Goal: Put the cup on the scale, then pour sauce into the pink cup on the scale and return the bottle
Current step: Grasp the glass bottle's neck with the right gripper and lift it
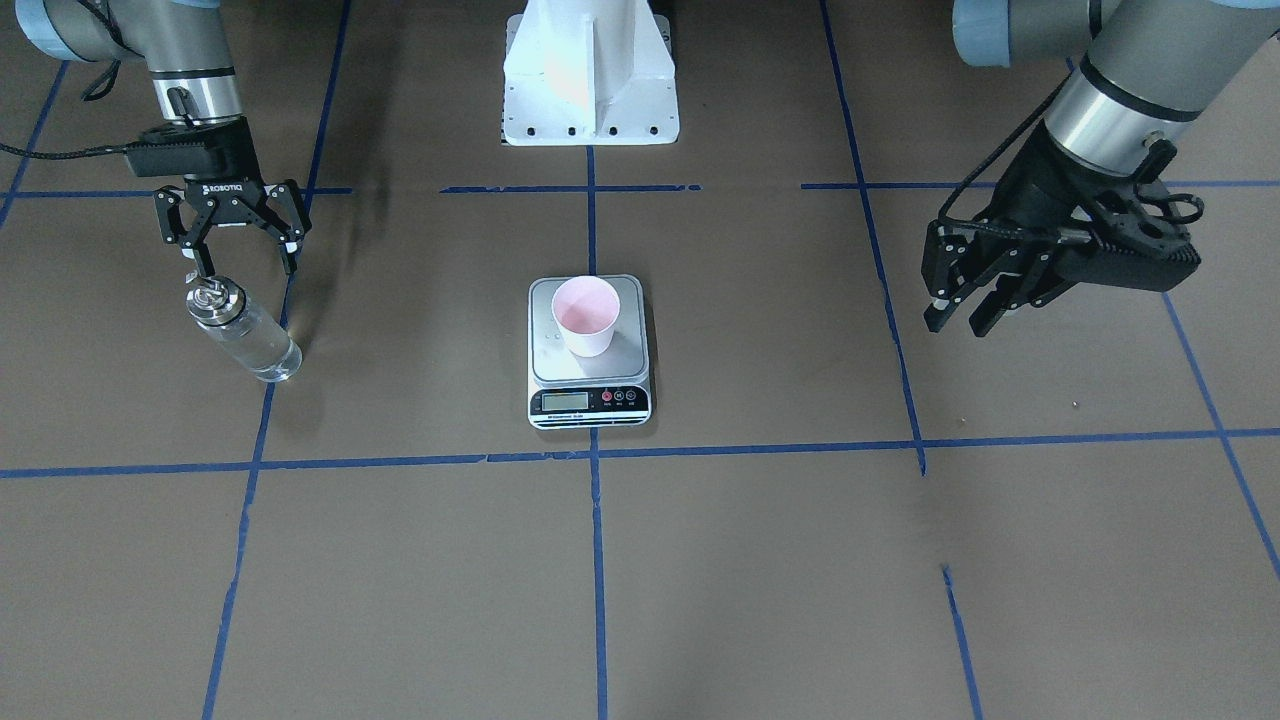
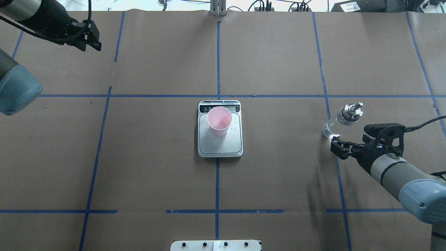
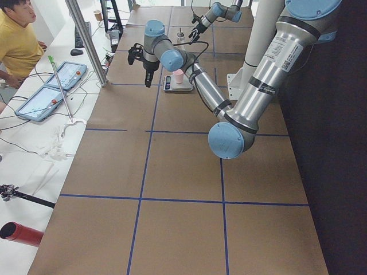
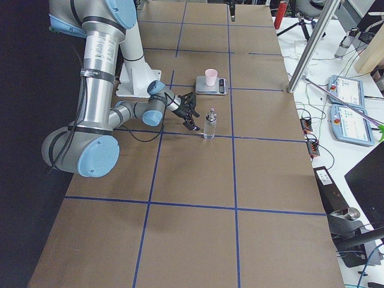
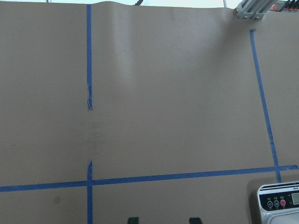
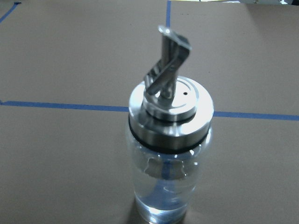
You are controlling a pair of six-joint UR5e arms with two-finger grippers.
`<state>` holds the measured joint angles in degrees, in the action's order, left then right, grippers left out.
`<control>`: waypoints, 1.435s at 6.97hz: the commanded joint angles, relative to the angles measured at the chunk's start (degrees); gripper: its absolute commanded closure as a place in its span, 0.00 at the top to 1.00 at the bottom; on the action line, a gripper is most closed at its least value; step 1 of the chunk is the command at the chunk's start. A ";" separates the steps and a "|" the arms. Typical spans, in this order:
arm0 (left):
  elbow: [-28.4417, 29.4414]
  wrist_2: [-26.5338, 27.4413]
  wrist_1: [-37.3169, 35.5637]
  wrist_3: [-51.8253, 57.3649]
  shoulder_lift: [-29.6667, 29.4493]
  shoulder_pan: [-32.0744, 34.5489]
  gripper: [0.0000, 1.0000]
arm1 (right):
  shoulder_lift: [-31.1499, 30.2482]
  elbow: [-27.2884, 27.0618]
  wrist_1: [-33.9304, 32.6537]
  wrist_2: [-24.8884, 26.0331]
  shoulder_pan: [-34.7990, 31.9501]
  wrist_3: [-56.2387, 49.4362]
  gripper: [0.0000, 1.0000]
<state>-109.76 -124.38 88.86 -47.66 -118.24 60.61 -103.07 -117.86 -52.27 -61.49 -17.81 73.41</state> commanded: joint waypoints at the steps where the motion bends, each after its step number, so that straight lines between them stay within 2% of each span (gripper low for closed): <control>1: -0.54 0.11 -0.09 0.19 0.20 0.12 0.50 | 0.15 1.57 0.68 2.25 0.85 1.47 1.00; 6: -0.98 0.20 0.08 1.87 1.26 0.12 0.50 | 4.80 6.05 2.26 13.23 1.29 1.47 1.00; 10: -1.41 2.12 -0.18 1.87 1.26 0.04 0.50 | 5.68 11.06 7.36 14.47 1.55 0.69 1.00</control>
<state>-110.90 -123.36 88.82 -45.79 -116.98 60.73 -97.92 -108.17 -46.05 -47.27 -16.32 74.59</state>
